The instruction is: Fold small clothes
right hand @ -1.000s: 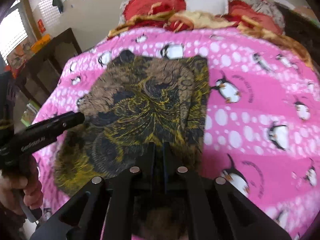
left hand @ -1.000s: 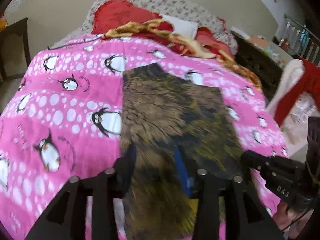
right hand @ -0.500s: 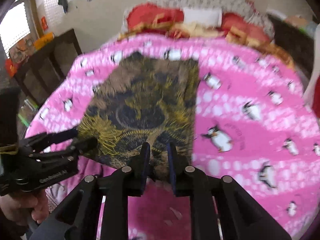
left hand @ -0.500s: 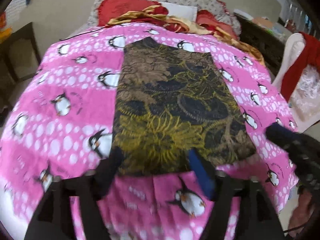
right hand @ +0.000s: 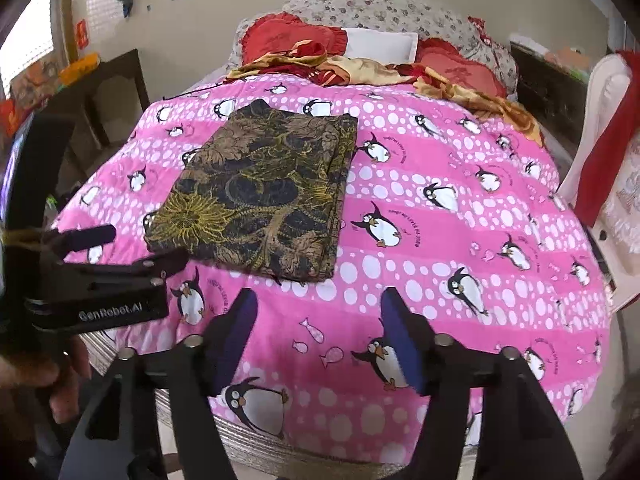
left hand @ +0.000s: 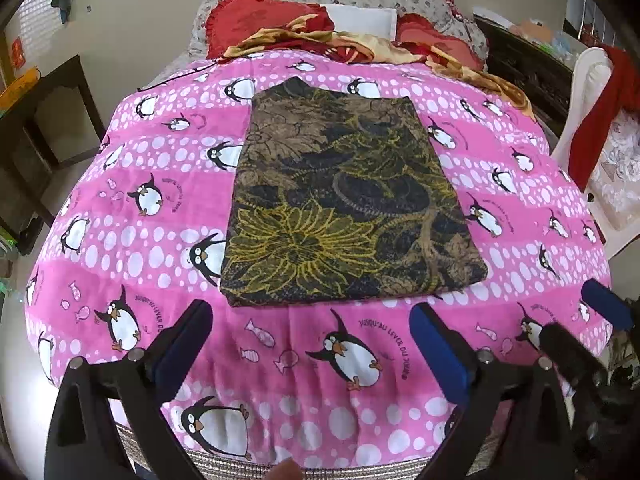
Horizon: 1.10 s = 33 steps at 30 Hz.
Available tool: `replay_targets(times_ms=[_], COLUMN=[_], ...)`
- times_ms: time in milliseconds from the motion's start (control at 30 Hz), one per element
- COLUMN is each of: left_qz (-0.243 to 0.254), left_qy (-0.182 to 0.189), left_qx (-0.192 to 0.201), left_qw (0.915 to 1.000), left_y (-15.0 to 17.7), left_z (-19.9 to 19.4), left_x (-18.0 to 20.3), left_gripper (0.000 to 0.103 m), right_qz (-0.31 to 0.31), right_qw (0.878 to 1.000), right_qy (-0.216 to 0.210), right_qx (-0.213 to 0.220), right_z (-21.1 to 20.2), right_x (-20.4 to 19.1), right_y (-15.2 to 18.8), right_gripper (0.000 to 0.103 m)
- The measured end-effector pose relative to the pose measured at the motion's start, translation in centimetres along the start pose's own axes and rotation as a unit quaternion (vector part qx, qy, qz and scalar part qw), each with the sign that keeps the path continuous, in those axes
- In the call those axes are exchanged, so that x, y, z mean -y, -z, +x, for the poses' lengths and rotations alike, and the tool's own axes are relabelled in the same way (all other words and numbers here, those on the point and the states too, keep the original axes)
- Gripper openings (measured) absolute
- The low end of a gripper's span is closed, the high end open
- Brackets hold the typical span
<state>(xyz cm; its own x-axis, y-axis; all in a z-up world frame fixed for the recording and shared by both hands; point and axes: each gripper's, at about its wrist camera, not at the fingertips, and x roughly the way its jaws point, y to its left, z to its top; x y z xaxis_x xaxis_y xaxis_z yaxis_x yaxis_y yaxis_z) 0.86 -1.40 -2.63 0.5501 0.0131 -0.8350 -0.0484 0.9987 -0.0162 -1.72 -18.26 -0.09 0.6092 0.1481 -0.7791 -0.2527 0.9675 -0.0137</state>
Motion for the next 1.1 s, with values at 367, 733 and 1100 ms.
replay_targets(times_ms=[367, 733, 1100], left_qz=[0.040, 0.020, 0.000], left_qy=[-0.017, 0.009, 0.002], left_qx=[0.005, 0.011, -0.022], left_qw=[0.9990, 0.9997, 0.9998], left_y=[0.4, 0.3, 0.4], left_z=[-0.6, -1.4, -0.8], left_x=[1.2, 0.8, 0.5], left_gripper=[0.103, 0.103, 0.103], right_qz=[0.013, 0.004, 0.009], right_qw=[1.000, 1.000, 1.000], right_qy=[0.006, -0.009, -0.020], right_qx=[-0.017, -0.014, -0.011], right_z=[0.2, -0.2, -0.6], right_x=[0.1, -0.5, -0.1], right_y=[0.2, 0.1, -0.2], right_gripper=[0.095, 0.098, 0.098])
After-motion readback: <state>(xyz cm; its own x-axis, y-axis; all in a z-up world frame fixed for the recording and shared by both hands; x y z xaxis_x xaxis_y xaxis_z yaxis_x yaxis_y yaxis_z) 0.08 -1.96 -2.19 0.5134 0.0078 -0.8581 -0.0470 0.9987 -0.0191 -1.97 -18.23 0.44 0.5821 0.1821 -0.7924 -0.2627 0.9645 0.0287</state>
